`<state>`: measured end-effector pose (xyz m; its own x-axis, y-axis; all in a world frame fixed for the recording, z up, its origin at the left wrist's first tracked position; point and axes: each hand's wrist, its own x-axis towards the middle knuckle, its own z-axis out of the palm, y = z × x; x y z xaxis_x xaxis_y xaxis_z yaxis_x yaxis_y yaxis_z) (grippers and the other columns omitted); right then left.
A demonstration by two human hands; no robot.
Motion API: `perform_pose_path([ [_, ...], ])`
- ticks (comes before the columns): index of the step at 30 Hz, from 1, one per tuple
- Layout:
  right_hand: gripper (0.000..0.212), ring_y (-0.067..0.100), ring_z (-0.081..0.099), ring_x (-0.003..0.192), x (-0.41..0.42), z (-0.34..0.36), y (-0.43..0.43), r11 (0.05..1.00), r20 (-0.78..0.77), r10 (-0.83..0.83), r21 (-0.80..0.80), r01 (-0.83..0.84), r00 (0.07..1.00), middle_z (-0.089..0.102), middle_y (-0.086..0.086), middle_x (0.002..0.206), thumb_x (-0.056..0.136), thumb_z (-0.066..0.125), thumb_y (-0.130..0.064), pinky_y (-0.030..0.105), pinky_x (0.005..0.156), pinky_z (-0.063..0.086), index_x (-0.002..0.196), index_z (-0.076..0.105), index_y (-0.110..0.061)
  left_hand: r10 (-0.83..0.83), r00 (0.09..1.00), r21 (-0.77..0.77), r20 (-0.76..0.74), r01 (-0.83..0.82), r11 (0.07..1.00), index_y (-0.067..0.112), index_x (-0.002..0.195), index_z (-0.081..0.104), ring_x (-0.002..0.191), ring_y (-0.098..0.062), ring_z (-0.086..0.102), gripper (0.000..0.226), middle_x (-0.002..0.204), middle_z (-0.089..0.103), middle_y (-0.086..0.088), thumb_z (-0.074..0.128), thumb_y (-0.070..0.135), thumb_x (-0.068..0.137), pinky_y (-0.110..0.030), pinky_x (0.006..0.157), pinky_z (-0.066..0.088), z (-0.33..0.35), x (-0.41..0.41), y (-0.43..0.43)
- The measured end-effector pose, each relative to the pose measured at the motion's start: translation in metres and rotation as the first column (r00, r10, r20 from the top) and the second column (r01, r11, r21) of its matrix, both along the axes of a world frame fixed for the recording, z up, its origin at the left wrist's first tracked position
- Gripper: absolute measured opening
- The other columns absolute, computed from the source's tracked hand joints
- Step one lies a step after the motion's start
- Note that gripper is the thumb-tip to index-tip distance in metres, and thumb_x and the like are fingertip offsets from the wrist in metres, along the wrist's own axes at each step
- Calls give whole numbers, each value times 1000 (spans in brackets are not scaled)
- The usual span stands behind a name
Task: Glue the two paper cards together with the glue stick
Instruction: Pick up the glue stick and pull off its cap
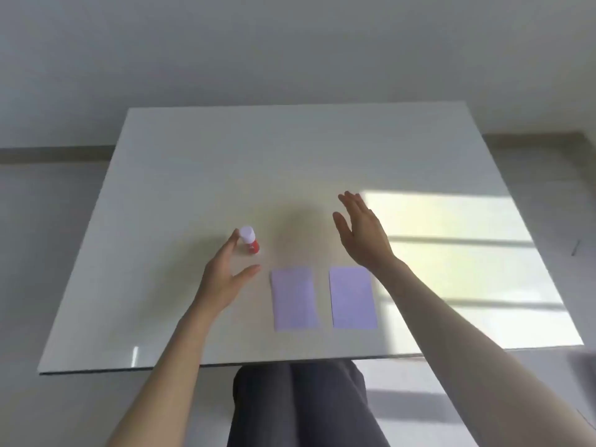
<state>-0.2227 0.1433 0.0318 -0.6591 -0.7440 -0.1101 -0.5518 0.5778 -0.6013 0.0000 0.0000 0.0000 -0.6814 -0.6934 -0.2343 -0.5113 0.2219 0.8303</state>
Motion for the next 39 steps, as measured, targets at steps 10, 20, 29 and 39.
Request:
perform_pose_path([
  [10, 49, 22, 52, 123, 51, -33, 14, 894, -226, 54, -422, -148, 973, 47, 7, 143, 93, 56, -23, 25, 98, 39, 139, 44, -12, 186, 896, -222, -403, -294, 930, 13, 90, 68, 81, -22, 67, 11, 80, 70, 2, 67, 20, 81, -22, 69, 45, -44, -25, 8],
  [20, 83, 17, 56, 35, 97, 43, 40, 912, 362, 20, -389, 131, 932, 65, 7, 50, 75, 34, -80, 18, 38, 41, 69, 70, -5, -71, 895, -609, -440, -239, 756, 10, 111, 70, 80, -13, 54, 42, 90, 54, 3, 79, 8, 70, 1, 71, 36, 32, 3, 61],
  [29, 30, 19, 66, 64, 85, 48, 45, 882, 335, 330, -442, -162, 882, 68, 5, 89, 89, 63, -30, 24, 54, 50, 110, 63, -8, -122, 940, -759, -320, -177, 627, 14, 113, 69, 95, -23, 57, 40, 98, 61, -5, 76, 11, 74, -32, 79, 49, 51, 5, 73],
  [39, 31, 22, 62, 64, 81, 40, 37, 874, 337, 311, -468, -129, 889, 64, 8, 81, 88, 63, -30, 28, 57, 51, 107, 59, -6, -99, 968, -758, -229, -113, 643, 19, 114, 69, 88, -20, 58, 39, 96, 61, 0, 76, 17, 75, -32, 72, 49, 46, 1, 67],
])
